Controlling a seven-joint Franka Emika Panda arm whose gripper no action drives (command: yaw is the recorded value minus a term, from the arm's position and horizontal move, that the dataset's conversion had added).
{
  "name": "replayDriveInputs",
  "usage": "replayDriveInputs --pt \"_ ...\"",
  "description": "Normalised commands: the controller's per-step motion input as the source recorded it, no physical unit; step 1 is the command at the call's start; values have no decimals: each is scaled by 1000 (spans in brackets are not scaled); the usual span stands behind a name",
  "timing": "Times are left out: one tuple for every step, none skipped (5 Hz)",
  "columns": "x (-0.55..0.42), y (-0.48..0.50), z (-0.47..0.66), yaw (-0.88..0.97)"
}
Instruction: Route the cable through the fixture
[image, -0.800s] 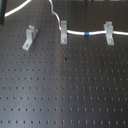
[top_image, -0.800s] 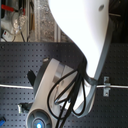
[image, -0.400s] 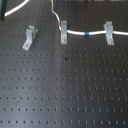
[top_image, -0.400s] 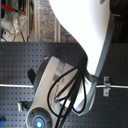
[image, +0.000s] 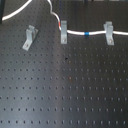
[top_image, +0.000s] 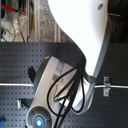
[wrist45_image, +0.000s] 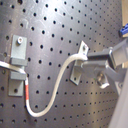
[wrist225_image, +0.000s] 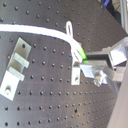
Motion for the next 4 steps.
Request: replayDriveInputs --pt "-70 52 335 0" --pt "-74 102 314 226" --pt "-45 134 195 677" --pt "-108 139 208 771"
